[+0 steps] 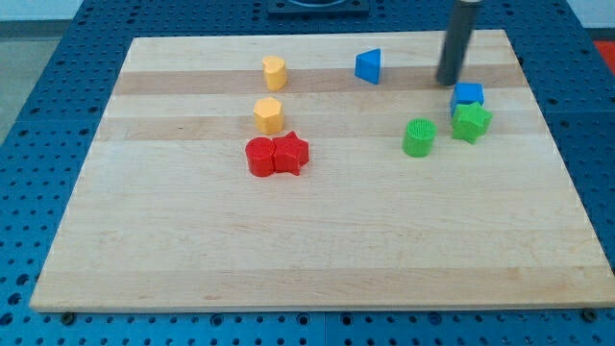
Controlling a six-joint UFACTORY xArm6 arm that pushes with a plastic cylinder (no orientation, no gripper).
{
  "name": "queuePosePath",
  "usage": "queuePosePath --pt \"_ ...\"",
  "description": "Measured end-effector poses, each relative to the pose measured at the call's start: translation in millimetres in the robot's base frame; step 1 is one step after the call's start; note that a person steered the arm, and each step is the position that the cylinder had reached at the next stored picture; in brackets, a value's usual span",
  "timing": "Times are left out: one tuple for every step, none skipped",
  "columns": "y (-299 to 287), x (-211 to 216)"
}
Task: Separate the blue cube from the green star
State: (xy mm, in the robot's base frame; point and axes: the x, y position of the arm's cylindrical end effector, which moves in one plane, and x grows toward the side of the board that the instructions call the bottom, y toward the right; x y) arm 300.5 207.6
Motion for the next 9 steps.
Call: queuePosePath --pt "63.0 13.3" --pt "71.3 40.8" --pt "63.0 72.9" --pt "62.8 73.1" --pt "31.3 73.1" --pt "-21.5 73.6" --pt "-46.7 75.8" --pt "-47.1 75.8" --pt "-47.1 70.5"
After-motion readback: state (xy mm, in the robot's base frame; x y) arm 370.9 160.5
